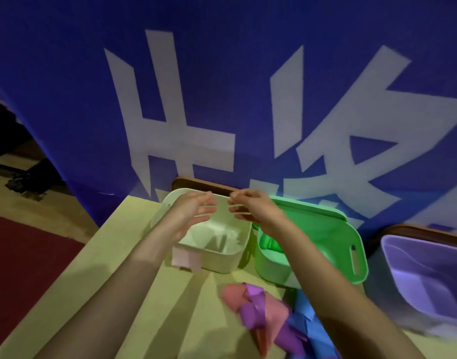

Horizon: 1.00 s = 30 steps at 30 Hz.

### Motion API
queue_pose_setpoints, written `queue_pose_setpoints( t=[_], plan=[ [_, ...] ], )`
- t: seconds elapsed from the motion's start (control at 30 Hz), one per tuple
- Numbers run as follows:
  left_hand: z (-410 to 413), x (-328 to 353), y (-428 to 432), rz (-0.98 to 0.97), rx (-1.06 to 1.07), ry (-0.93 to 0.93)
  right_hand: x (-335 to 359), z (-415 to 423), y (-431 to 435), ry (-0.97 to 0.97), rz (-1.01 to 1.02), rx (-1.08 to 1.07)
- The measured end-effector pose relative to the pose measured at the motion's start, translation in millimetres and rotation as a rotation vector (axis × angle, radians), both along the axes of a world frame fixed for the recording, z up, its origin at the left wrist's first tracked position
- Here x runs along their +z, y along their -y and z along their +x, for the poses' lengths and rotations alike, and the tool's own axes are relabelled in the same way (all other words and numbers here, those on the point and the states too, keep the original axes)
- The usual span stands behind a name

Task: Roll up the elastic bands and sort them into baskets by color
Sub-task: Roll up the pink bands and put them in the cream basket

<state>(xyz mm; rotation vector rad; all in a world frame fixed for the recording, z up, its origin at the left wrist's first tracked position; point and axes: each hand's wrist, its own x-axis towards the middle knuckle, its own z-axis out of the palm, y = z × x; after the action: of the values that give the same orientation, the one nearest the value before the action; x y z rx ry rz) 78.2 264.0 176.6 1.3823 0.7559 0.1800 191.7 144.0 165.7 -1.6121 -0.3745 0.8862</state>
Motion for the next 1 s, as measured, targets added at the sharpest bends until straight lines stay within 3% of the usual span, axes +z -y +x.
queue_pose_setpoints(
  t=[0.17,0.43,0.6,0.73,0.8,0.9,1.0],
  plan=[
    [-24.1,-2.1,92.7,0.041,-0.155,0.081,8.7,-25.1,107.5,0.179,0.043,-0.04],
    [-41.5,-116.8,159.2,0.305,-0.285,-0.071,-86.9,-64.7,191.1,0.223,-0.136,-0.032],
    [-55.4,-203.3,182.8,0.774,-0.298,-0.124,-152.2,-91.3,201.7,0.603,-0.291,0.034],
    [-61.3,-241.0,197.4,1.125,-0.194,0.065,-193.8,-94.8,208.9,0.847,-0.357,0.122],
    [-63.9,-244.6,199.5,1.16,-0.129,0.094,-208.0,-92.1,210.2,0.905,-0.347,0.08],
    [-69.6,-241.0,201.4,1.048,-0.013,0.006,-215.4,-88.2,208.0,0.943,-0.276,-0.026],
    [-76.7,-239.4,201.2,0.982,-0.03,0.069,-214.5,-90.2,209.0,0.925,-0.211,-0.086]
  ],
)
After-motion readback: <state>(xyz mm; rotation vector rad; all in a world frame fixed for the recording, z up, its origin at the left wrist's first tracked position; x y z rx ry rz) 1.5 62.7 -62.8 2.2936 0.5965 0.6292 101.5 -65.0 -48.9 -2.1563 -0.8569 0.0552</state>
